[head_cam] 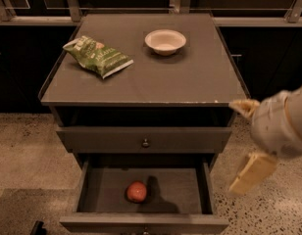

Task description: Pick apple from middle drawer and place on counter

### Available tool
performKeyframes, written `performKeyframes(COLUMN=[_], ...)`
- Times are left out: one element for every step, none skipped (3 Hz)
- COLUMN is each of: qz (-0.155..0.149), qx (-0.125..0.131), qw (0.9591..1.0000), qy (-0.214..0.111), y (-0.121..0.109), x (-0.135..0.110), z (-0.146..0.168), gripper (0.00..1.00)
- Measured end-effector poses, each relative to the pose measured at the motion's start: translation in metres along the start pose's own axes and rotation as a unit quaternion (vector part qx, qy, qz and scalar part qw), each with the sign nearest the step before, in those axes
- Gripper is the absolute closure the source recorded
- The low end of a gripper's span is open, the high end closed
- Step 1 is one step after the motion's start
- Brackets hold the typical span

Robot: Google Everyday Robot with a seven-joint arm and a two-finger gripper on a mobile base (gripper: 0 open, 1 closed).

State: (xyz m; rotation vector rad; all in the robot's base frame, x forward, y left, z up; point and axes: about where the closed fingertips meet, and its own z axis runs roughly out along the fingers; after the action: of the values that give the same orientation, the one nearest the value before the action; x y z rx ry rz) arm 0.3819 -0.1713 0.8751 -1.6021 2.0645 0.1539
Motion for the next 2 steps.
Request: performKeyframes(qz=[0.019,0.026], qx=[0.008,0.02], qw=[0.9995,0.9994], qy=[-0.024,-0.014], y=[0.0158,0.0194], x=[0.0144,0.0162], z=[0.0133,0.0122], gripper=[0.0,0.0])
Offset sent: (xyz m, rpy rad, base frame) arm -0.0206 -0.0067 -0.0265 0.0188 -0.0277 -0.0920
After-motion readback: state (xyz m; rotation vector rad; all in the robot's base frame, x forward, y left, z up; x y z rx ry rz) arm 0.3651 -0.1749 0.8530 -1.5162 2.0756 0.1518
